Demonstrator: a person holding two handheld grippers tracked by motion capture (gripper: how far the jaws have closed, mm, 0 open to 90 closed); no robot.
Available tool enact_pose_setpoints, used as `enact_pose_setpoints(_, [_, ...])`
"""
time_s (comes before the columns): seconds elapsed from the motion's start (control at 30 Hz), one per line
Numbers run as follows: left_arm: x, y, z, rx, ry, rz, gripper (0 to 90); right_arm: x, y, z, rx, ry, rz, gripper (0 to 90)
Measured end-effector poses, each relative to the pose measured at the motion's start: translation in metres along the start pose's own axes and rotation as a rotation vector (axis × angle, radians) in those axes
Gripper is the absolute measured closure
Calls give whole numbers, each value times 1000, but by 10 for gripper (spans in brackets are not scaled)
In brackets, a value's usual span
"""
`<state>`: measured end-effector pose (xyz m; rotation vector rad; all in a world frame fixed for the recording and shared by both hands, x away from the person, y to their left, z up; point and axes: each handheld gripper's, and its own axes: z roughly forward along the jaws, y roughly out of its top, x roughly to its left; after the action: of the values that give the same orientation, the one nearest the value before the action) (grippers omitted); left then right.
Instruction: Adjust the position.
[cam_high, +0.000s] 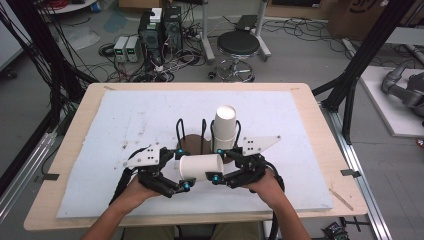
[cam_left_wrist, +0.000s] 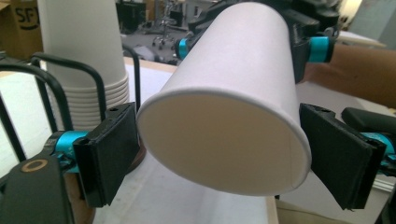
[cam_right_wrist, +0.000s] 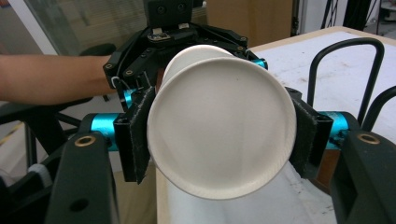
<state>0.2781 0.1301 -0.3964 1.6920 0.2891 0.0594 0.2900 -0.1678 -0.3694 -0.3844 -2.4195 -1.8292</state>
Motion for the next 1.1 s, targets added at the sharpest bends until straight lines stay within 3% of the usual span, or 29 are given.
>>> enact_pose_setpoints(0.23, [0,1,5,-3,-20,8,210,-2,-7,-7,-31,12,33,352])
enact_pose_setpoints(0.8, [-4,9,4,66,-41,48,302,-4,-11,-11,20,48,79,346])
enact_pose_setpoints(1.0, [-5,15,5,97,-34,57,315,-2,-8,-12,54,25,84,292])
enact_pose_setpoints(1.1, [-4,18,5,121,-19,64,317,-1,-5,-14,60,-4,80,216])
